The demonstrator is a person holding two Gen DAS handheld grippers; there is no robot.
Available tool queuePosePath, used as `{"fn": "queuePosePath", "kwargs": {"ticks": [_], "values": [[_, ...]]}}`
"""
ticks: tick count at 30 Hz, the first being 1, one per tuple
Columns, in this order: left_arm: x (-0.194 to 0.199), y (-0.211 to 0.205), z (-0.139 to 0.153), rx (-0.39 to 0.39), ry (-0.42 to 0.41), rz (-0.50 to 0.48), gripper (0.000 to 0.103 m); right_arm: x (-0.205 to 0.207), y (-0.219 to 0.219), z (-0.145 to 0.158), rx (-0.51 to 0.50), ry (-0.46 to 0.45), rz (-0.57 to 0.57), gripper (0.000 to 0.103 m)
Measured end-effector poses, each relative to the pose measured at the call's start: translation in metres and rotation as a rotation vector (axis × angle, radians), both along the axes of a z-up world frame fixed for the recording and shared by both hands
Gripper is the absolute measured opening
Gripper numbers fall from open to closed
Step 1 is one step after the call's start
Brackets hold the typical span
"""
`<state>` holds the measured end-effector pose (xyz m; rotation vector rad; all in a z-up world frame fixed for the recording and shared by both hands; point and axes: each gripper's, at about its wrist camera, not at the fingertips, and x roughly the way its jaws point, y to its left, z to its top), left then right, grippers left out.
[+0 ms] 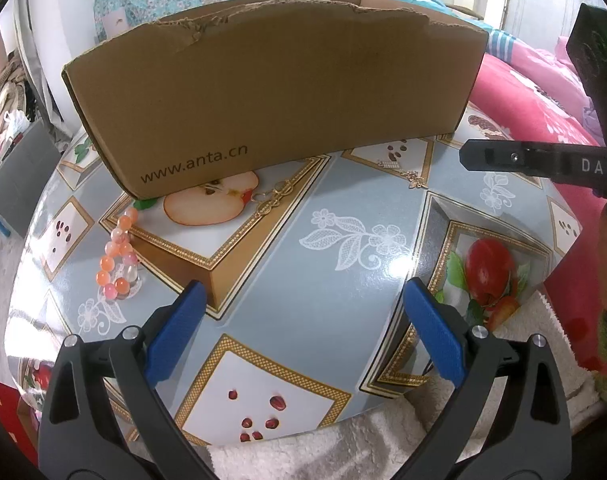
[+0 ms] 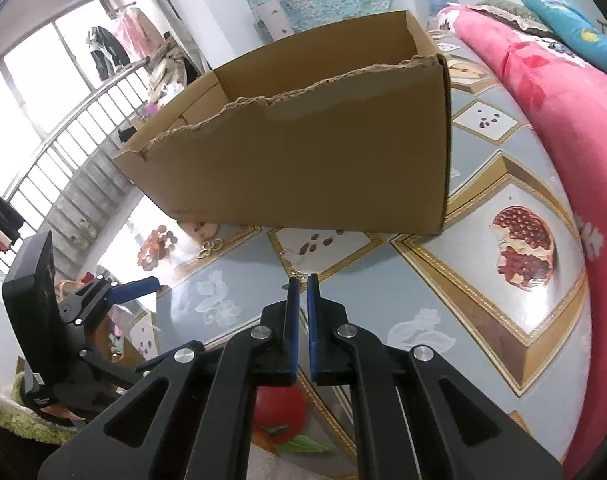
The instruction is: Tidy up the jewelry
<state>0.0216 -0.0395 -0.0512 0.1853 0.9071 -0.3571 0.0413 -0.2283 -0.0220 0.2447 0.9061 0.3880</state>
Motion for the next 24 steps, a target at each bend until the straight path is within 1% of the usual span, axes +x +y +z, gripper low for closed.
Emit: {"fn": "queuePosePath", "kwargs": {"ticks": [3, 4, 5, 6, 7, 8, 10, 13, 17, 20, 21, 22, 23, 24], "values": [[0.001, 0.000, -0.001, 0.002, 0.004, 0.005, 0.095, 0.004, 0.005, 0.001, -0.009, -0.006, 0.007, 0.006], [0.001, 0.000, -0.001, 0.002, 0.004, 0.006, 0.095, 0.005, 0.008, 0.001, -0.021, -0.008, 0.009, 0.009], [0.001, 0.000, -0.001, 0.001, 0.004, 0.007, 0.095, 0.005, 0.009, 0.002, -0.040, -0.012, 0.008, 0.017], [0.000, -0.001, -0.001, 0.002, 0.004, 0.008, 0.095, 0.004, 0.008, 0.003, -0.055, -0.017, 0.003, 0.022], [0.000, -0.001, -0.001, 0.002, 0.003, 0.009, 0.095, 0.003, 0.008, 0.004, -0.080, -0.026, -0.006, 0.030], [-0.003, -0.002, -0.001, 0.002, -0.001, 0.009, 0.095, 0.001, 0.007, 0.003, -0.105, -0.034, -0.015, 0.034], [-0.005, -0.001, -0.002, 0.001, -0.006, 0.007, 0.095, -0.003, 0.005, 0.002, -0.151, -0.039, -0.029, 0.035], [-0.005, 0.000, -0.002, 0.001, -0.005, 0.006, 0.095, -0.007, 0.003, 0.000, -0.146, -0.037, -0.028, 0.035], [-0.006, 0.001, -0.003, 0.001, -0.007, 0.003, 0.096, -0.006, 0.019, 0.003, -0.196, -0.075, 0.009, 0.035], [-0.007, 0.001, -0.003, 0.001, -0.008, 0.004, 0.096, 0.002, 0.036, 0.000, -0.229, -0.083, 0.028, 0.033], [-0.007, 0.001, -0.003, 0.001, -0.008, 0.004, 0.096, 0.004, 0.040, -0.001, -0.239, -0.084, 0.027, 0.032], [-0.007, 0.001, -0.003, 0.001, -0.008, 0.004, 0.096, 0.006, 0.043, -0.002, -0.247, -0.082, 0.029, 0.027], [-0.008, 0.001, -0.003, 0.001, -0.010, 0.005, 0.096, 0.009, 0.046, -0.005, -0.259, -0.072, 0.032, 0.019], [-0.008, 0.001, -0.003, 0.000, -0.012, 0.006, 0.096, 0.011, 0.048, -0.009, -0.272, -0.056, 0.030, 0.016]]}}
